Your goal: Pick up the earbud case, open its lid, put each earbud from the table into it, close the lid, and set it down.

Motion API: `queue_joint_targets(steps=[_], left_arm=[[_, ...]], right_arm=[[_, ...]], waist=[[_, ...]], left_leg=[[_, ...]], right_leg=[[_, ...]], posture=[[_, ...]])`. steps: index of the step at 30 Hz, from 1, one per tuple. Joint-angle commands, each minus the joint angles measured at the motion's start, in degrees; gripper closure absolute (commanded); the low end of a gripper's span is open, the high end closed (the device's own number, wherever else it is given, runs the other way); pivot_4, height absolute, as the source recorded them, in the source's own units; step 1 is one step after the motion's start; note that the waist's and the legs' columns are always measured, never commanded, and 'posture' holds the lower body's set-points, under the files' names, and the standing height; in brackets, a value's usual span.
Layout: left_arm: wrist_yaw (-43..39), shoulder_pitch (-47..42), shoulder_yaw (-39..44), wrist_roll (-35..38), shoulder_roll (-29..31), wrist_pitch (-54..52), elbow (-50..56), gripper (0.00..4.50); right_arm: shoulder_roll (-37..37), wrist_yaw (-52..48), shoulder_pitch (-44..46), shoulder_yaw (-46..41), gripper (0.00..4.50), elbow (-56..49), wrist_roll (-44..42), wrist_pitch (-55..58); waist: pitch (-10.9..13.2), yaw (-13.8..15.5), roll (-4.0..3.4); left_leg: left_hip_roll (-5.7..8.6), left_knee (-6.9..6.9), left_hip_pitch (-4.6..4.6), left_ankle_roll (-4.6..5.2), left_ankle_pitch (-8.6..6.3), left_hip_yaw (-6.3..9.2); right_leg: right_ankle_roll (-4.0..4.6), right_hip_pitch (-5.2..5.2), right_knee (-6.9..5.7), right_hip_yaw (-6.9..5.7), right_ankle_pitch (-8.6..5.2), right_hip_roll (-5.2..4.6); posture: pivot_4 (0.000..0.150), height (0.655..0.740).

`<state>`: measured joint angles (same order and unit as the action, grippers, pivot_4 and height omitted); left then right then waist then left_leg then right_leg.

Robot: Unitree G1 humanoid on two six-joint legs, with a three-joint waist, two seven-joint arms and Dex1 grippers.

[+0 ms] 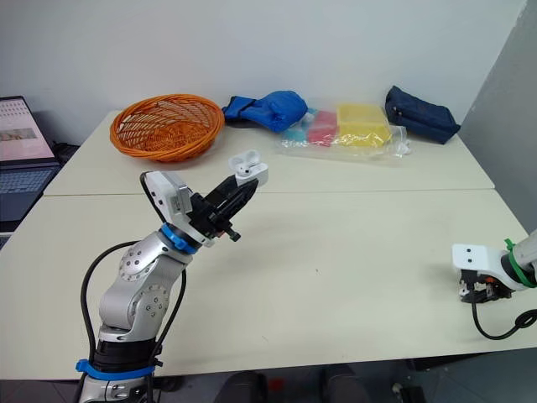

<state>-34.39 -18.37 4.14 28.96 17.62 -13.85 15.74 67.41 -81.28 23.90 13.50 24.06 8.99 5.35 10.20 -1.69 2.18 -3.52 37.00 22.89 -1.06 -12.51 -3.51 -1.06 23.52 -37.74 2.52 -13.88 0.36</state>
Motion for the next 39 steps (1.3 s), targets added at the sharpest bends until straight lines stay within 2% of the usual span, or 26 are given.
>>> queue_joint_targets(steps=[1,6,17,20,23,24,31,33,36,37,39], left_arm=[[-0.10,-0.19,-0.07,0.67,-0.25,0.56,2.10,3.71],[0.12,-0.88,-0.06,0.52,-0.50,0.71,1.62,3.71],[0.00,-0.24,0.24,0.55,0.00,0.52,2.10,3.71],[0.07,-0.32,0.21,0.65,0.00,0.34,2.28,3.71],[-0.01,-0.59,0.26,0.60,0.07,0.26,2.09,3.71],[-0.02,-0.64,0.28,0.64,0.07,0.16,2.08,3.71],[-0.55,-1.07,0.28,0.61,0.11,0.30,1.47,3.71],[-0.74,-1.49,0.12,0.43,-0.06,0.64,0.97,3.71],[-0.84,-2.02,-0.03,0.15,-0.41,1.19,0.28,3.71],[-0.91,-2.33,0.00,0.13,-0.49,1.34,-0.04,3.71],[-1.11,-2.65,0.09,0.10,-0.57,1.58,-0.51,3.71]], right_arm=[[0.71,-1.43,-1.79,-0.30,2.38,-1.42,-0.07,3.28],[-0.08,-1.42,-2.08,-0.73,2.38,-3.64,-0.15,6.93],[-0.24,-1.08,-2.87,-0.68,2.38,-4.16,-0.03,7.43],[-0.43,-1.05,-3.03,-0.68,2.98,-4.30,-0.16,7.51],[-0.30,-1.04,-3.39,-0.66,3.95,-4.63,-0.22,6.97],[-0.29,-1.03,-3.50,-0.74,4.08,-4.74,-0.31,7.14],[-1.69,-1.28,-2.86,-2.79,4.08,-7.41,-3.28,7.97],[-7.09,-0.81,2.91,-5.59,4.08,-13.32,-9.56,10.41],[-17.53,7.65,11.55,-11.14,4.08,-20.19,-16.52,20.84],[-22.89,13.59,14.53,-15.25,4.08,-23.60,-20.84,26.89],[-29.06,20.76,17.60,-20.13,4.08,-28.36,-26.06,34.71]], waist=[[0.00,0.01,0.00],[0.00,0.02,0.00],[0.00,0.02,0.00],[0.00,0.02,0.00],[0.00,0.02,0.00],[0.00,0.02,0.01],[0.00,0.02,0.01],[0.00,-0.26,0.01],[0.15,-2.28,-0.01],[0.18,-2.24,-0.07],[0.19,-1.68,-0.12]], left_leg=[[0.00,0.00,0.00,0.00,0.00,0.01],[-0.01,-0.01,0.00,0.00,0.00,0.03],[-0.02,-0.02,0.00,0.00,0.00,0.04],[-0.02,-0.02,0.00,0.00,0.00,0.05],[-0.02,-0.01,0.00,0.00,0.00,0.05],[-0.02,-0.01,0.00,0.00,0.00,0.05],[-0.02,-0.02,0.00,0.00,0.00,0.06],[-0.04,-0.03,0.00,0.00,0.00,0.06],[-0.08,0.00,-0.09,0.00,0.00,0.23],[0.01,0.01,-0.13,-0.03,0.02,0.32],[-0.06,-0.03,-0.04,-0.31,0.19,0.32]], right_leg=[[-0.01,0.00,0.00,0.00,0.01,0.00],[0.00,0.00,0.00,-0.03,0.00,0.00],[0.00,0.00,0.00,-0.04,0.00,0.02],[0.00,0.00,0.00,-0.05,0.00,0.02],[0.00,0.00,0.00,-0.05,0.00,0.02],[0.00,0.00,0.00,-0.05,-0.01,0.02],[0.02,0.00,0.00,-0.07,-0.02,0.03],[-0.02,0.00,0.00,-0.06,0.01,0.05],[-0.04,0.09,-0.18,0.24,0.23,0.22],[-0.18,0.15,-0.31,0.28,0.32,0.25],[-0.17,0.24,-0.40,0.12,0.33,0.34]], posture=[[0.150,0.7400],[0.150,0.7400],[0.150,0.7400],[0.150,0.7400],[0.150,0.7400],[0.150,0.7400],[0.150,0.7400],[0.150,0.7400],[0.150,0.7400],[0.150,0.7400],[0.150,0.7400]])
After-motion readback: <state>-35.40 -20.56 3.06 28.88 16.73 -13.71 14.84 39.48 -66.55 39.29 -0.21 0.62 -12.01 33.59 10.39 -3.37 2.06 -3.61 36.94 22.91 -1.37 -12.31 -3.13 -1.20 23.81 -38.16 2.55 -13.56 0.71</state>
